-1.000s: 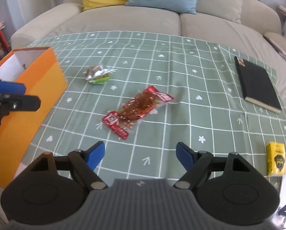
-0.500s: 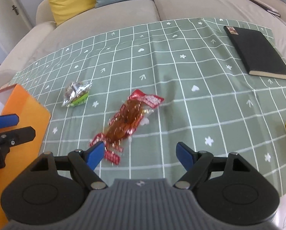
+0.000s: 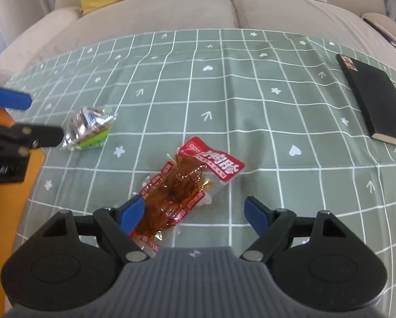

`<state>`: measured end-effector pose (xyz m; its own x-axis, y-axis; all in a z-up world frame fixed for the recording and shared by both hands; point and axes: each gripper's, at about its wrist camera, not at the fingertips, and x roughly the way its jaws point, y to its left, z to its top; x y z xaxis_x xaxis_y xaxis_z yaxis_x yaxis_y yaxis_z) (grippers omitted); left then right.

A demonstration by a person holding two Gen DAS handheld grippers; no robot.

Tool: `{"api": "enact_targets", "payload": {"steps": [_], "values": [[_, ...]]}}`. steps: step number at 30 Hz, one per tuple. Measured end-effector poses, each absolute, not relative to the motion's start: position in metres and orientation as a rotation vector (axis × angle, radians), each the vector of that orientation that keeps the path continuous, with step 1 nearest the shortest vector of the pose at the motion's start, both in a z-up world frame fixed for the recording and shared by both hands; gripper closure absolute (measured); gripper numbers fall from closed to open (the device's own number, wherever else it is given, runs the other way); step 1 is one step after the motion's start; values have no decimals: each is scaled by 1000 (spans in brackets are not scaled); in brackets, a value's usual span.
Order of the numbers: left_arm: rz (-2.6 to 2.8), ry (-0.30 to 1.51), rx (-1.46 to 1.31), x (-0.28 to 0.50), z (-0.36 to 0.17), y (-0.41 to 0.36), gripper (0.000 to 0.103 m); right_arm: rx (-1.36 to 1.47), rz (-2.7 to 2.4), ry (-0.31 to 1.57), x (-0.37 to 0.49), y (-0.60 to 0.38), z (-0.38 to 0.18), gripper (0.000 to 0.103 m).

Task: Organize snacks
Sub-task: 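Grasp the small silver packet with the left tool while the right tool grasps the red duck-neck packet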

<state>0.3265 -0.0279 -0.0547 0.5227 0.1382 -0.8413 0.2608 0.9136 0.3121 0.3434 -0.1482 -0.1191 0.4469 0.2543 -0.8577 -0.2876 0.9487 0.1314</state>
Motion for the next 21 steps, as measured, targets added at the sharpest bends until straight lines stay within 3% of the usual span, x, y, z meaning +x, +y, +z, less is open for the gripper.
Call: {"api": "enact_targets", "payload": {"steps": [5,12,16,21], "values": [[-66,1068,491,343,-73,-40,29,-42,363,1048,345,-147,-124,22],[-26,1097,544,362,-95,-42,29,-67,349,1031,345,-149,-121,60],[-15,1095,482,365,-98,-37,46,-56,342,1038,344,-152,-120,62],[-22,1088,468,360,-98,-39,52,-60,341,1044,344,-151,-119,62]]}}
